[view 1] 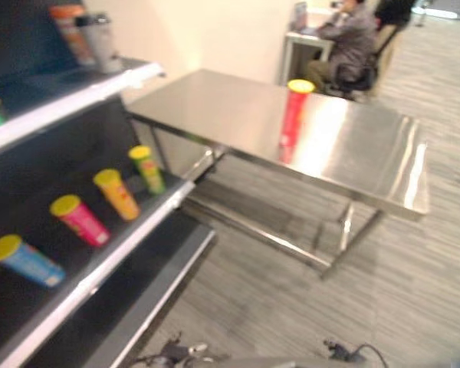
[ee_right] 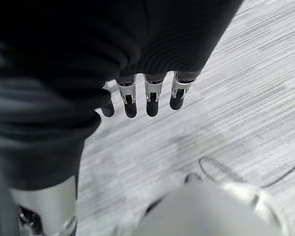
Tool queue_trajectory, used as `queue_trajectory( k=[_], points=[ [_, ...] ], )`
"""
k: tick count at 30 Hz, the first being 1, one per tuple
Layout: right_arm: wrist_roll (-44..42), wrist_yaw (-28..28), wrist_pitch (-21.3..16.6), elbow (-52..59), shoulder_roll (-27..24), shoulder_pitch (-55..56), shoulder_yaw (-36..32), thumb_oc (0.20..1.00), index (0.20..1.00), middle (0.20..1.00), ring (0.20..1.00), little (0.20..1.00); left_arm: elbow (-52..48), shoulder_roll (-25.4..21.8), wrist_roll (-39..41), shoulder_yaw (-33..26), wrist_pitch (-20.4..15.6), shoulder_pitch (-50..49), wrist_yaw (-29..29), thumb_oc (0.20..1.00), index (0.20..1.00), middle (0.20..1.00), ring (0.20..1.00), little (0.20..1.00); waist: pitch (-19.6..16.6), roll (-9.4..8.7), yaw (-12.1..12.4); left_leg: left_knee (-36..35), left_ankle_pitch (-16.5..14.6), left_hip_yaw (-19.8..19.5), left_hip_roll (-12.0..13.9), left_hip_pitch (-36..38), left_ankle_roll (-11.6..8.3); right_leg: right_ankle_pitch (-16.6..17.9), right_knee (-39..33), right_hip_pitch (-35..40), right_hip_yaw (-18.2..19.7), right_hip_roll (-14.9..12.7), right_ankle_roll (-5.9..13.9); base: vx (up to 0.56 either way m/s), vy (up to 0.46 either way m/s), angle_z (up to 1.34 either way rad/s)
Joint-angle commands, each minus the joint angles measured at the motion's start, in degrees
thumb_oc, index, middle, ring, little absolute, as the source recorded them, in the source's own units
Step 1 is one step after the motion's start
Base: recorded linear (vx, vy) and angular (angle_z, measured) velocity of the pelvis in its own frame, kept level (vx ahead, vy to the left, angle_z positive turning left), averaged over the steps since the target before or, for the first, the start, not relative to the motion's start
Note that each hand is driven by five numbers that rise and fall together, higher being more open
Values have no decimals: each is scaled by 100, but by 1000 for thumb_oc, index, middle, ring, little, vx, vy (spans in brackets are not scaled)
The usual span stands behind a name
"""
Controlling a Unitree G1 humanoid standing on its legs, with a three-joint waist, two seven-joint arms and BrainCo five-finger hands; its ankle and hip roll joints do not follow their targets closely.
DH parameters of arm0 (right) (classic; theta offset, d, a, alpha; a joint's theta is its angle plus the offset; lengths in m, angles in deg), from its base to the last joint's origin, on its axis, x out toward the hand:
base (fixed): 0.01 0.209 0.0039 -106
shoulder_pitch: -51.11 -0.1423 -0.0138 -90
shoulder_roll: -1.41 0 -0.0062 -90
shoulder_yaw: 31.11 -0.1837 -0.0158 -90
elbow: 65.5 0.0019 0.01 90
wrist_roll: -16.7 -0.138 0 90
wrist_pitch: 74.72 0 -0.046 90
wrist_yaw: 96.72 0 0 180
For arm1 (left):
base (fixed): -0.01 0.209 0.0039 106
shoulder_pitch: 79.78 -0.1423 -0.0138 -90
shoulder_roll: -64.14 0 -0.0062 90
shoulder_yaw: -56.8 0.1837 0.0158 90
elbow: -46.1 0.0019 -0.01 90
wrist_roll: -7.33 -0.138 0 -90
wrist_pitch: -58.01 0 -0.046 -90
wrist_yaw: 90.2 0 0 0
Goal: Put the goods on the table back onto the shelves and tidy them up.
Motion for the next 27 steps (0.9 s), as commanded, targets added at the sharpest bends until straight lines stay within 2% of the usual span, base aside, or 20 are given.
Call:
queue_trajectory(
  k=[1,3,4,5,6,7,8,9,10,12,14,15,16,22,27],
  points=[
    [118,189,-254,368,4,-750,108,1000,1000,1000,1000,1000,117,10,302,-84,-69,247,162,1000,1000,1000,1000,1000,463,-112,234,-803,-219,-171,-444,-103,-453,166,-842,701,378,-207,94,-15,-257,-9],
    [172,214,-273,868,-126,-765,174,1000,1000,1000,1000,1000,105,82,530,-227,-86,197,206,1000,1000,1000,1000,1000,514,-71,250,-788,-167,-338,-380,-104,-489,98,-953,719,478,-42,-6,-21,-209,-7],
    [228,196,-357,1505,-352,-868,255,1000,1000,1000,1000,1000,79,128,718,-324,-150,183,229,1000,1000,1000,1000,1000,611,-66,348,-723,-80,-866,-550,-210,-419,201,-1043,633,567,5,-53,-47,-120,-15],
    [228,196,-356,1505,-353,-867,255,1000,1000,1000,1000,1000,79,129,718,-324,-150,183,230,1000,1000,1000,1000,1000,611,-65,347,-723,-80,-867,-550,-211,-419,201,-1043,633,566,5,-53,-1,-163,-27],
    [155,43,-552,2419,-640,-908,321,1000,1000,1000,1000,1000,-2,89,868,-443,-215,149,209,1000,1000,1000,1000,1000,673,-152,499,-676,-243,-1797,-943,-350,-381,234,-1107,600,808,39,-62,51,-97,-45],
    [153,37,-543,2434,-648,-901,318,1000,1000,1000,1000,1000,-2,91,869,-441,-215,147,209,1000,1000,1000,1000,1000,670,-151,487,-662,-250,-1811,-949,-362,-380,232,-1108,603,795,37,-60,85,-134,-57],
    [20,-73,-652,2828,-751,-958,360,1000,1000,1000,1000,1000,-23,64,963,-519,-235,140,196,1000,1000,1000,1000,1000,681,-184,543,-680,-328,-2108,-1157,-405,-347,256,-1135,608,894,49,-55,82,-91,-67],
    [-229,-417,-921,3930,-1162,-1014,476,1000,1000,1000,1000,1000,7,-15,1031,-680,-245,125,120,1000,1000,1000,1000,1000,675,-232,579,-686,-380,-2330,-1516,-519,-286,287,-1177,654,945,80,-36,82,-90,-51],
    [-229,-417,-920,3932,-1163,-1013,475,1000,1000,1000,1000,1000,7,-15,1031,-680,-245,125,120,1000,1000,1000,1000,1000,669,-233,575,-683,-379,-2334,-1518,-528,-285,288,-1179,649,941,80,-35,62,-66,-39],
    [-391,-632,-1074,4642,-1508,-1229,610,1000,1000,1000,1000,1000,3,-40,1000,-699,-273,101,64,1000,1000,1000,1000,1000,686,-266,605,-588,-325,-2034,-1700,-717,-220,271,-1189,716,990,135,-38,33,-9,-5],
    [-816,-996,-1257,5280,-1758,-1613,813,1000,1000,1000,1000,1000,155,0,902,-696,-271,27,-79,1000,1000,1000,1000,1000,581,-252,621,-700,-426,-2135,-1696,-486,-184,221,-1126,736,1169,207,-1,94,61,-17],
    [-827,-1005,-1248,5295,-1770,-1611,809,1000,1000,1000,1000,1000,159,4,902,-697,-274,30,-80,1000,1000,1000,1000,1000,588,-246,621,-708,-424,-2135,-1694,-475,-185,220,-1125,743,1169,208,-1,139,118,-42],
    [-1300,-1248,-1308,5763,-1885,-1634,825,1000,1000,1000,1000,1000,253,-59,812,-681,-238,96,-108,1000,1000,1000,1000,1000,514,-309,581,-759,-442,-2086,-1713,-364,-170,243,-1114,782,1170,169,13,76,61,-31],
    [-1611,-1473,-1338,6187,-2031,-1863,1013,1000,1000,1000,1000,1000,211,-171,484,-508,-299,166,-162,1000,1000,1000,1000,1000,340,-375,566,-848,-586,-1976,-1750,-156,-106,333,-1164,804,1199,56,117,89,93,-1],
    [-2288,-1606,-1488,6834,-2111,-1995,847,1000,1000,1000,1000,1000,257,-202,322,-381,-308,128,-259,1000,1000,1000,1000,1000,249,-438,589,-848,-755,-1803,-1793,-24,24,415,-1120,770,1329,-119,264,52,128,-11]
  ],
)
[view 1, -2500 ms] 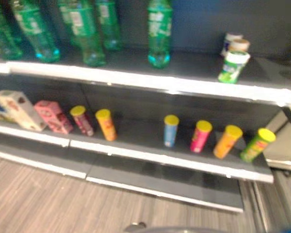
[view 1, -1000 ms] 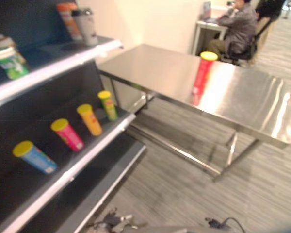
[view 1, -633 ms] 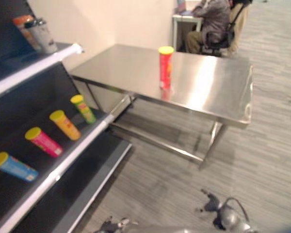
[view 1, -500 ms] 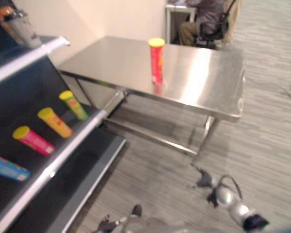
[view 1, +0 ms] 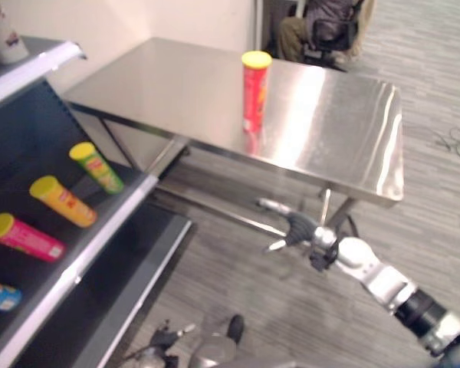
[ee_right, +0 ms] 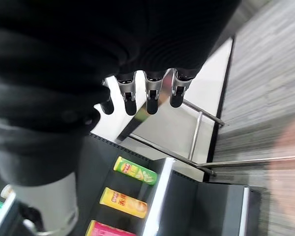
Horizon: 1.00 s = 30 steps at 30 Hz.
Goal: Put the goods on the table back onto the shelves and tidy them up.
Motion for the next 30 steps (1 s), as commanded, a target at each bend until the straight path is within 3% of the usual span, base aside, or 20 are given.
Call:
queue_trajectory(
  k=[1,6,10,11,13,15,16,18,20,22,23,24,25,26,28,30],
  points=[
    [-827,-104,-447,824,-139,-369,121,1000,1000,1000,1000,1000,661,-106,-217,174,-41,43,-131,1000,1000,1000,1000,1000,-489,-202,202,6,-480,96,331,60,-93,65,393,-238,434,-464,336,67,154,-11],
    [-1394,-198,-519,1463,-295,-1025,99,1000,1000,1000,1000,1000,722,-173,-244,151,-33,33,-177,1000,1000,1000,1000,1000,-520,-309,279,6,-560,145,234,154,22,159,649,-302,514,-649,433,46,118,-24],
    [-1833,-216,-588,1938,-316,-1718,98,1000,1000,1000,1000,1000,540,-224,-745,710,-90,71,-260,1000,1000,1000,1000,1000,-509,-376,343,6,-639,36,78,294,183,312,1285,-411,452,-925,517,28,143,-3],
    [-1651,-87,-585,1942,-238,-2079,134,1000,1000,1000,1000,1000,341,-277,-1050,1097,-114,49,-315,1000,1000,1000,1000,1000,-455,-353,365,8,-696,-90,-23,450,306,531,1932,-517,477,-1100,532,52,171,13],
    [-1556,-9,-592,1914,-177,-2228,116,1000,1000,1000,1000,1000,280,-299,-1127,1229,-122,41,-324,1000,1000,1000,1000,1000,-445,-334,357,26,-696,-150,-68,476,370,718,2269,-608,491,-1178,540,50,142,23],
    [-1101,259,-626,1854,-94,-2632,47,1000,1000,1000,1000,1000,175,-341,-1204,1402,-102,-27,-365,1000,1000,1000,1000,1000,-362,-253,353,57,-729,-257,-131,619,507,1188,3076,-826,559,-1355,579,58,157,55],
    [-403,628,-660,1695,-59,-2900,-121,1000,1000,1000,1000,1000,204,-386,-1203,1405,-79,-57,-345,1000,1000,1000,1000,1000,-325,-135,376,72,-722,-383,-47,704,567,1285,3672,-1027,557,-1435,591,84,161,65],
    [-89,867,-670,1549,24,-3000,-252,1000,1000,1000,1000,1000,205,-392,-1169,1394,-56,-55,-319,1000,1000,1000,1000,1000,-291,-134,395,67,-745,-416,-38,768,577,1193,3914,-1162,548,-1523,576,78,60,46],
    [525,1461,-531,1142,14,-3196,-637,1000,1000,1000,1000,1000,247,-362,-1090,1371,7,-33,-214,1000,1000,1000,1000,1000,-254,-171,379,31,-834,-598,5,904,522,865,3572,-1439,600,-1324,465,130,-64,47],
    [1131,1947,-355,824,-247,-3328,-1071,1000,1000,1000,1000,1000,299,-338,-1122,1406,39,-7,-209,1000,1000,1000,1000,1000,-167,-200,208,10,-906,-900,41,1000,425,432,2340,-1686,878,-644,322,159,-158,50],
    [1322,2131,-339,689,-392,-3362,-1188,1000,1000,1000,1000,1000,315,-334,-1140,1404,38,5,-201,1000,1000,1000,1000,1000,-138,-211,136,6,-947,-1040,35,1050,390,509,1769,-1746,1058,-398,319,96,-92,52],
    [1322,2131,-340,688,-392,-3363,-1187,1000,1000,1000,1000,1000,315,-334,-1140,1404,38,5,-201,1000,1000,1000,1000,1000,-140,-208,133,6,-945,-1043,37,1047,389,520,1752,-1739,1052,-394,319,183,-82,65],
    [1433,2474,-295,511,-593,-3342,-1474,1000,1000,1000,1000,1000,392,-289,-1202,1470,36,60,-197,1000,1000,1000,1000,1000,-102,-246,-4,6,-1064,-1321,-2,1182,355,666,1227,-1921,1488,-51,355,132,-43,62],
    [1434,2477,-296,511,-599,-3341,-1481,1000,1000,1000,1000,1000,396,-290,-1202,1476,35,69,-196,1000,1000,1000,1000,1000,-105,-257,-7,6,-1037,-1329,-17,1156,354,710,1187,-1925,1482,-64,357,223,-60,91],
    [1567,2691,-247,471,-860,-3335,-1777,1000,1000,1000,1000,1000,405,-256,-1312,1621,36,207,-235,1000,1000,1000,1000,1000,-103,-323,-173,6,-1089,-1599,-78,1218,330,934,1002,-2127,1897,178,380,216,-79,104],
    [1571,2856,-269,530,-1293,-3262,-2185,1000,1000,1000,1000,1000,340,-296,-1499,1803,28,333,-260,1000,1000,1000,1000,1000,-212,-415,-316,6,-1196,-1909,-43,1231,259,902,829,-1994,2046,233,302,232,-141,124]
  ],
)
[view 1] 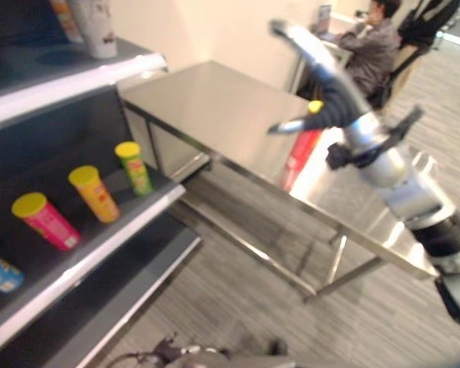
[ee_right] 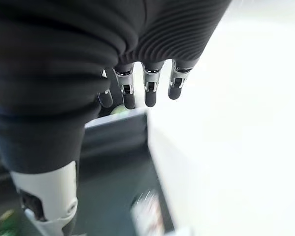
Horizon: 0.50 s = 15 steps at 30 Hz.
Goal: Put the goods on the table back onto the shelves and tidy them up.
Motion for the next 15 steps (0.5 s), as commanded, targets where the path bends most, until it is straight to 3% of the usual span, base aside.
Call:
queue_trajectory(
  k=[1,2,7,8,9,10,11,12,13,14,15],
  points=[
    [23,461,-66,176,-609,-443,-572,1000,1000,1000,1000,1000,-7,74,-547,425,-99,140,-70,1000,1000,1000,1000,1000,-91,-56,74,-497,-432,29,348,584,-380,431,90,38,79,-44,-98,271,-188,150],
    [-15,502,-91,259,-775,-248,-827,1000,1000,1000,1000,1000,4,84,-565,394,-93,106,-59,1000,1000,1000,1000,1000,-218,-63,44,-497,-486,-48,531,620,-485,358,89,183,-27,33,-172,205,-145,130],
    [-499,520,-325,460,-1229,203,-1421,1000,1000,1000,1000,1000,-103,75,-718,570,-113,110,-77,1000,1000,1000,1000,1000,-339,-99,-119,66,-741,16,723,394,-649,222,-149,499,-286,101,-244,213,-151,56],
    [-723,496,-430,569,-1467,507,-1707,1000,1000,1000,1000,1000,-121,76,-707,524,-117,139,-31,1000,1000,1000,1000,1000,-296,-151,-182,374,-703,351,823,150,-788,186,-296,685,-501,34,-259,49,-39,33],
    [-727,492,-431,576,-1467,525,-1728,1000,1000,1000,1000,1000,-119,69,-706,529,-116,144,-31,1000,1000,1000,1000,1000,-314,-154,-186,377,-727,349,830,146,-780,162,-314,694,-506,41,-250,-26,19,39],
    [-818,501,-487,657,-1817,924,-2094,1000,1000,1000,1000,1000,-142,128,-631,441,-106,257,4,1000,1000,1000,1000,1000,-230,-204,-353,207,-421,1245,1274,-236,-884,148,-381,831,-783,-165,-185,-25,55,43],
    [-823,496,-488,669,-1818,956,-2128,1000,1000,1000,1000,1000,-139,122,-630,452,-104,264,3,1000,1000,1000,1000,1000,-251,-206,-342,170,-433,1250,1288,-219,-882,125,-396,836,-777,-154,-176,-78,82,92],
    [-862,581,-496,715,-1952,1110,-2336,1000,1000,1000,1000,1000,-204,142,-692,535,-112,323,-62,1000,1000,1000,1000,1000,-223,-189,-418,-11,-266,1969,1585,-314,-895,128,-418,908,-948,-248,-129,-9,75,91],
    [-1066,284,-510,769,-1874,1327,-2462,1000,1000,1000,1000,1000,-138,135,-897,553,-140,225,-47,1000,1000,1000,1000,1000,-264,-106,-460,-261,-212,2277,1667,-185,-979,153,-487,973,-912,-241,-78,-28,75,70],
    [-1077,266,-511,790,-1869,1370,-2494,1000,1000,1000,1000,1000,-129,137,-907,558,-148,216,-41,1000,1000,1000,1000,1000,-269,-102,-440,-317,-194,2298,1679,-140,-982,158,-500,988,-900,-229,-77,18,153,-3],
    [-1133,150,-568,880,-1873,1751,-2661,1000,1000,1000,1000,1000,-17,224,-921,458,-163,169,-69,1000,1000,1000,1000,1000,-403,16,-533,-497,-168,2463,1635,-10,-1041,163,-570,993,-898,-253,-54,25,105,-28]
  ],
)
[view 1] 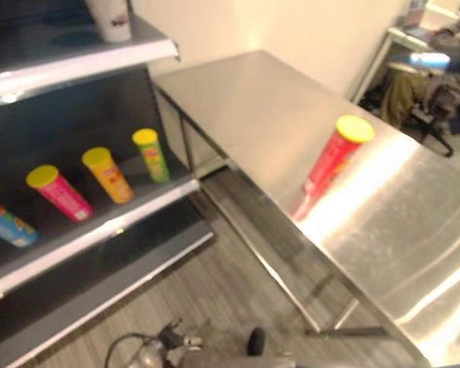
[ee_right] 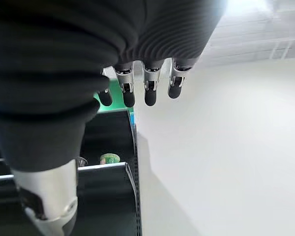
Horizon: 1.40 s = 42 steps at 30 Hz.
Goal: Put the goods on the table back onto the shelves and tidy them up.
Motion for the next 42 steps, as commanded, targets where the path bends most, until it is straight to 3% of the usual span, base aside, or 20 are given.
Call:
queue_trajectory(
  k=[1,4,6,7,10,11,12,14,16,17,18,20,23,24,25,26,28,34,42],
  points=[
    [-438,-138,-146,140,47,374,-467,1000,1000,1000,1000,1000,332,431,-343,311,-152,9,-67,1000,1000,1000,1000,1000,-423,109,52,-367,336,-10,-204,359,209,-116,124,0,77,-578,1018,33,140,-30],
    [-591,-349,-118,214,-45,715,-789,1000,1000,1000,1000,1000,453,517,-484,306,-161,-89,-124,1000,1000,1000,1000,1000,-544,154,-70,-344,267,155,-254,530,224,-52,24,11,189,-661,1046,7,133,-12],
    [-866,-366,-217,227,46,649,-696,1000,1000,1000,1000,1000,331,428,-441,259,-192,-146,-65,1000,1000,1000,1000,1000,-420,145,6,230,69,116,-245,436,188,-7,85,-62,332,-718,1030,-153,201,-40],
    [-900,-286,-142,169,34,480,-597,1000,1000,1000,1000,1000,302,427,-285,290,-198,-118,-47,1000,1000,1000,1000,1000,-312,155,-22,412,117,-134,18,290,91,-4,186,-211,544,-788,1056,-154,174,-48],
    [-731,-222,-62,119,-48,293,-544,1000,1000,1000,1000,1000,407,520,-414,512,-225,-85,-101,1000,1000,1000,1000,1000,-318,235,-91,203,355,-375,296,236,27,-5,256,-281,760,-853,1119,-152,318,-30],
    [-420,-207,69,165,-111,473,-812,1000,1000,1000,1000,1000,392,619,-1121,1072,-289,-20,-203,1000,1000,1000,1000,1000,-366,461,-274,-360,433,-473,337,367,10,68,233,-363,806,-906,1200,-89,353,-16],
    [-421,-212,75,185,-108,517,-854,1000,1000,1000,1000,1000,394,616,-1128,1085,-289,-19,-200,1000,1000,1000,1000,1000,-387,463,-263,-364,404,-473,342,369,13,46,218,-354,804,-902,1210,-75,378,-9],
    [-264,-106,85,218,-76,861,-1242,1000,1000,1000,1000,1000,238,603,-1397,1380,-385,-16,-355,1000,1000,1000,1000,1000,-489,548,-371,-367,326,-524,90,312,17,382,191,-528,889,-1203,1360,-99,366,6],
    [445,136,386,111,-23,1091,-1499,1000,1000,1000,1000,1000,282,534,-1114,1019,-371,-139,-392,1000,1000,1000,1000,1000,-517,582,-402,-367,64,-506,-446,498,216,740,8,-641,1074,-1551,1504,-142,460,1],
    [454,137,395,127,-7,1106,-1511,1000,1000,1000,1000,1000,285,526,-1110,1020,-371,-138,-395,1000,1000,1000,1000,1000,-526,567,-381,-367,15,-482,-463,529,239,695,8,-627,1099,-1566,1531,-140,453,-34],
    [411,161,488,94,111,1130,-1585,1000,1000,1000,1000,1000,406,507,-994,851,-300,-187,-363,1000,1000,1000,1000,1000,-474,533,-346,-367,-91,-378,-736,582,374,850,5,-743,1117,-1785,1577,-41,231,-46],
    [426,108,574,41,157,1172,-1577,1000,1000,1000,1000,1000,435,500,-972,759,-295,-225,-372,1000,1000,1000,1000,1000,-430,485,-321,-367,-138,-277,-879,641,450,921,5,-787,1137,-1878,1599,-109,226,-52],
    [363,-65,641,-87,180,1425,-1503,1000,1000,1000,1000,1000,299,413,-810,574,-242,-303,-398,1000,1000,1000,1000,1000,-214,453,-267,-367,-102,-86,-968,676,591,734,290,-735,939,-1800,1464,-165,126,-36],
    [223,-223,597,-91,175,1597,-1522,1000,1000,1000,1000,1000,257,385,-664,481,-217,-329,-452,1000,1000,1000,1000,1000,-131,490,-229,-355,-48,-74,-940,646,639,267,762,-589,874,-1521,1307,-113,42,-24],
    [190,-273,554,-101,178,1594,-1487,1000,1000,1000,1000,1000,300,394,-592,468,-214,-341,-494,1000,1000,1000,1000,1000,-113,469,-173,-343,-10,-55,-950,615,650,154,869,-549,791,-1400,1285,-131,39,-22],
    [157,-325,538,-139,178,1551,-1436,1000,1000,1000,1000,1000,285,376,-566,470,-215,-360,-542,1000,1000,1000,1000,1000,-118,424,-98,-341,22,-18,-980,583,649,126,831,-533,591,-1381,1259,-55,-4,-15],
    [-273,-579,517,-189,243,1557,-1275,1000,1000,1000,1000,1000,351,403,-582,504,-198,-334,-590,1000,1000,1000,1000,1000,-178,352,-115,-338,22,-4,-971,616,638,134,746,-491,565,-1275,1239,58,-50,-35],
    [-1130,-1090,393,-518,105,1428,-654,1000,1000,1000,1000,1000,194,407,-784,853,-311,-315,-693,1000,1000,1000,1000,1000,-385,287,-99,-363,17,57,-737,700,527,207,208,-234,695,-1079,1228,100,-59,-18],
    [-1541,-1426,428,-830,64,1105,54,1000,1000,1000,1000,1000,554,519,-442,499,-235,-371,-621,1000,1000,1000,1000,1000,-529,279,-28,-367,63,17,-501,679,366,153,5,-81,595,-994,1205,70,-41,2]
  ],
)
